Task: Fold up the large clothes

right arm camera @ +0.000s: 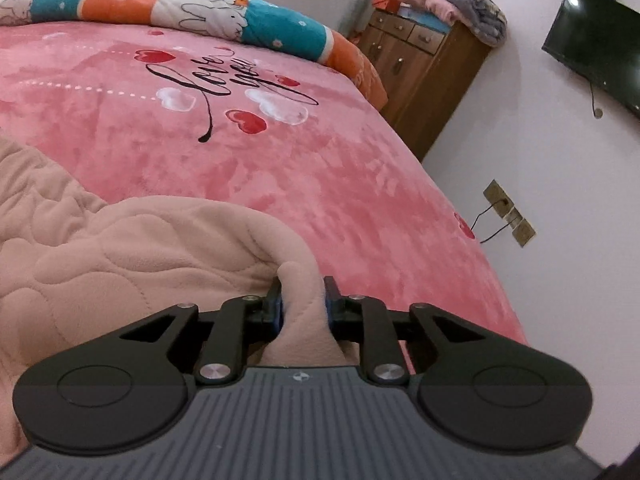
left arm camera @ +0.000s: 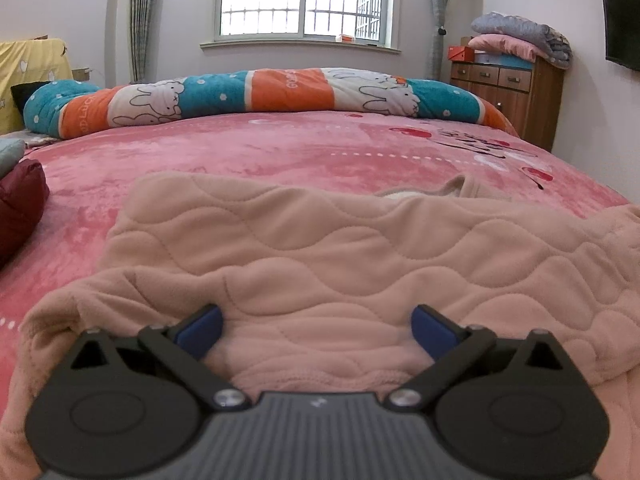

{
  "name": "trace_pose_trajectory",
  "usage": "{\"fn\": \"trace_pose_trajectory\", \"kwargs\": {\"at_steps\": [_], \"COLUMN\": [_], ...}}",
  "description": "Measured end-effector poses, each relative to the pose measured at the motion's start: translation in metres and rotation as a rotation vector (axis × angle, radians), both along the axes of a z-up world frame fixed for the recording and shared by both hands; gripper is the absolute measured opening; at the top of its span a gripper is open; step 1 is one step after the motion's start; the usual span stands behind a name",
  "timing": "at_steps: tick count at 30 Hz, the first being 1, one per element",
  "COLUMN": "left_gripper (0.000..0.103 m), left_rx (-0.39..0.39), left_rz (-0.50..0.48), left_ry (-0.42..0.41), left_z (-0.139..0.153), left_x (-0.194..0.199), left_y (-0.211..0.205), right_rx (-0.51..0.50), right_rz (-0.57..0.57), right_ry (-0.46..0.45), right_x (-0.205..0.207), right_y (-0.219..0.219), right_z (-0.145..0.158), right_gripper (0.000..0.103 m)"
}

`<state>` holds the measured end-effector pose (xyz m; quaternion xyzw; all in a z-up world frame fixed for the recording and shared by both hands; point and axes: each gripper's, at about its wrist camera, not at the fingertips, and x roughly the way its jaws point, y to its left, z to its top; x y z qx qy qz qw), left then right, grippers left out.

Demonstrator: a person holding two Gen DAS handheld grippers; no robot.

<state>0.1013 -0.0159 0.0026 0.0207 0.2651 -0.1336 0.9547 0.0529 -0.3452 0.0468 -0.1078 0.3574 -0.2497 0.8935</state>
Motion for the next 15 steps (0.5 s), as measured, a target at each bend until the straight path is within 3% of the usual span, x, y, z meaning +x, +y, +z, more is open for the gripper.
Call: {"fn": "trace_pose_trajectory", "kwargs": {"at_steps": [2,7,11,12,15], "left_gripper": [0.101,0.101,0.101,0.101,0.101], "left_rx": [-0.001,-0.002,0.000,0.001,0.005], "left_rz": [0.000,0.000,0.000,0.000,0.001], "left_ry": [0.001,0.001,0.000,-0.001,-0.001], "left_z": [0.000,0.000,0.000,0.000,0.000], "left_x": [0.000,0.000,0.000,0.000,0.001], "left_y": [0.000,0.000,0.000,0.000,0.000], "right_rx": [-0.015,-0.011,0.029,0.041,0.122], "right_rz": [-0.002,-0.003,0.013,0.016,0.112], "right_ry": [-0.008,-0.102,-0.208,-0.241,-0.342], "right_x": [-0.004,-0.027,-0.051,-0.057,-0.067], "right_y": [0.002,0.000,0.012,0.017,0.042], "right_z": [0.001,0.023,0.046,0.050,0.063], "right_gripper": [0.036,0.079,0.089,0.097,0.099]}}
